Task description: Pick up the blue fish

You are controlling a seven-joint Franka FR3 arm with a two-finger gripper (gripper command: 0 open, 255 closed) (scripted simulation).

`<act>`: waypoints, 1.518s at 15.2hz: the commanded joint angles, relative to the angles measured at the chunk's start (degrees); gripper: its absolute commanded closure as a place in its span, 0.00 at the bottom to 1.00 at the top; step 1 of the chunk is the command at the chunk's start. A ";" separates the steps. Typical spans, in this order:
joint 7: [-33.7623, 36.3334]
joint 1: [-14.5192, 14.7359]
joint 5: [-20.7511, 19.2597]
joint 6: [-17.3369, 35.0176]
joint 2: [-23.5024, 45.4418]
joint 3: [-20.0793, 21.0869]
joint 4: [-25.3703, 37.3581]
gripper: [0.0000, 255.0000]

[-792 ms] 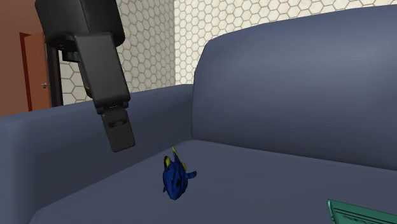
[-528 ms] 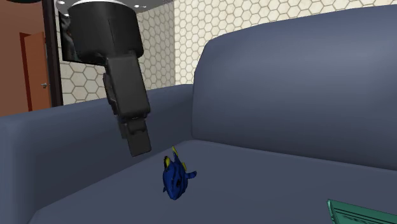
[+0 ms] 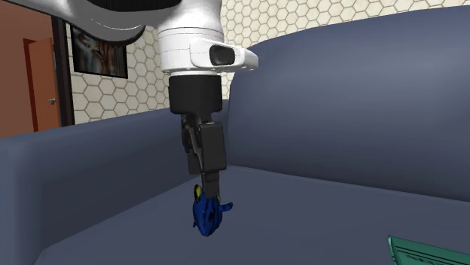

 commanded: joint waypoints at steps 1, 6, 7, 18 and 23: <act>2.10 0.06 1.19 1.52 4.74 0.78 1.90 0.00; 7.03 0.46 3.70 3.34 16.13 2.33 8.50 0.00; 7.97 0.56 4.16 3.59 18.44 2.59 10.00 0.00; 7.84 0.76 4.64 9.42 20.66 2.90 6.03 1.00; 7.83 0.76 4.63 9.40 20.66 2.89 6.05 1.00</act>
